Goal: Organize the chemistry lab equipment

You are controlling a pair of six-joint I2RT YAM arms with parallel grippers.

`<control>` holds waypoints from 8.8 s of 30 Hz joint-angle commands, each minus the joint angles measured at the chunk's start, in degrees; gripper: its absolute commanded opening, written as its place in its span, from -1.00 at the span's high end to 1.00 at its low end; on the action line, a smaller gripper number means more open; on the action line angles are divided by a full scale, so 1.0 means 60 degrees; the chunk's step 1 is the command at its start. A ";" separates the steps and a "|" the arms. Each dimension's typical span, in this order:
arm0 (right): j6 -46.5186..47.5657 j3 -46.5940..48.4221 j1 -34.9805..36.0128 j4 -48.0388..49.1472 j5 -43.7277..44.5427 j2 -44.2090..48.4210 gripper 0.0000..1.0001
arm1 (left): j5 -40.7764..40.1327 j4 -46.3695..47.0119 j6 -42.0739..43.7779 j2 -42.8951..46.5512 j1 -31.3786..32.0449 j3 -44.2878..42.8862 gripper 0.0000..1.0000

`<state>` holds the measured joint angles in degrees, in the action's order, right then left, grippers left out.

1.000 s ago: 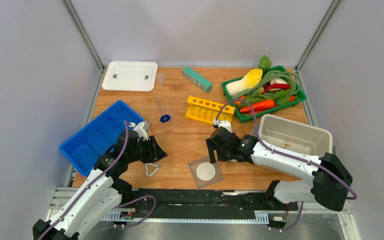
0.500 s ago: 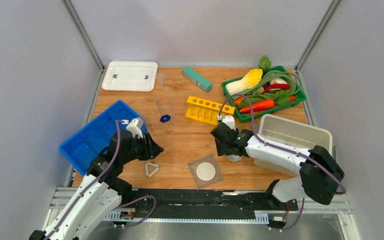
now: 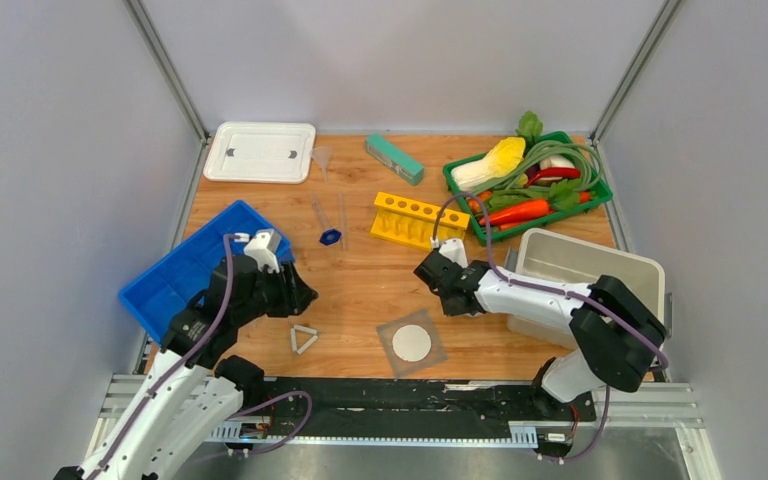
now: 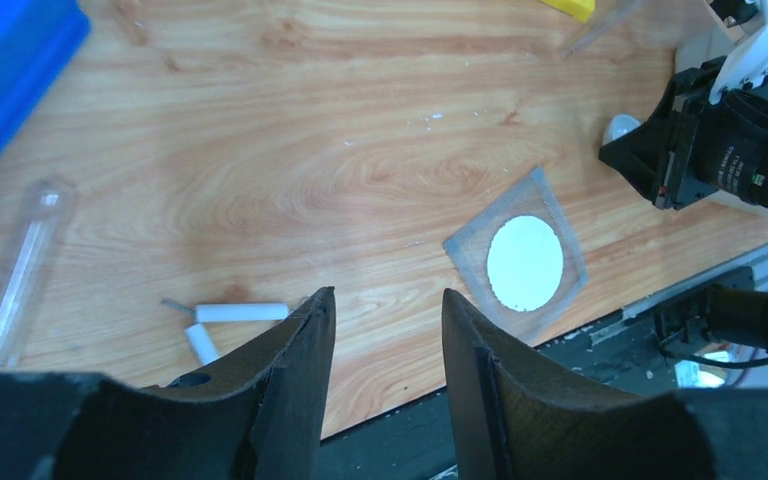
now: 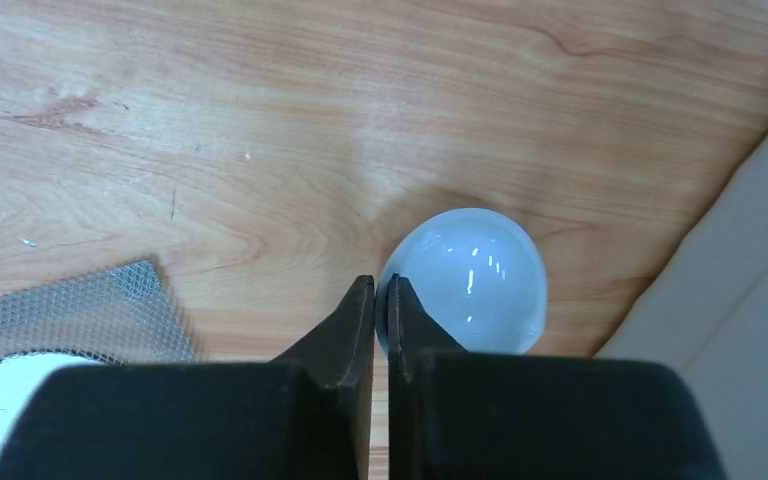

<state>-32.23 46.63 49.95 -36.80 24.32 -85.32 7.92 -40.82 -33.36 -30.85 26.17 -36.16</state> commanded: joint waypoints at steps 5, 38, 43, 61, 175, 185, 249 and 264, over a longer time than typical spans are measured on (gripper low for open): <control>0.0010 0.0665 0.0170 -0.0502 0.0913 0.0683 1.00 | -0.1290 -0.1311 0.1692 -0.0322 0.0032 -0.1999 -0.08; 0.0317 0.0536 -0.6593 -0.2220 0.0333 0.4508 1.00 | -0.1672 -0.1210 0.2895 0.0498 0.0032 -0.1620 -0.20; -0.0019 0.0080 -0.7651 -0.1573 -0.0302 0.4128 1.00 | -0.1643 -0.1195 0.2909 0.0513 0.0032 -0.1605 -0.20; 0.0419 0.0561 -0.8223 -0.1688 -0.0991 0.3993 0.11 | -0.1672 -0.1180 0.2865 0.0601 0.0032 -0.1561 -0.22; -0.3433 -0.3890 -0.0415 0.6939 -0.6470 0.2765 0.46 | 0.0818 0.6847 -0.2481 -0.5831 0.3328 0.2878 0.67; -0.3330 -0.3963 -0.0416 0.7583 -0.6850 0.1989 0.73 | 0.0730 0.6847 -0.2525 -0.5830 0.3328 0.2936 0.67; -0.0517 0.3536 -0.3828 -0.4015 0.1640 0.6866 1.00 | -0.3811 -0.2090 -0.0064 0.0014 0.3328 -0.1284 -0.35; -0.2041 0.2527 -0.4092 -0.5879 0.5835 0.4539 1.00 | -0.5465 -0.2513 -0.1118 -0.0088 0.3328 -0.1194 -0.31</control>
<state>-41.89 62.81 25.67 -69.32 50.89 -55.00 -20.23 -53.93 -37.26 -30.65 46.00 -42.63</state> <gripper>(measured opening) 0.006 0.662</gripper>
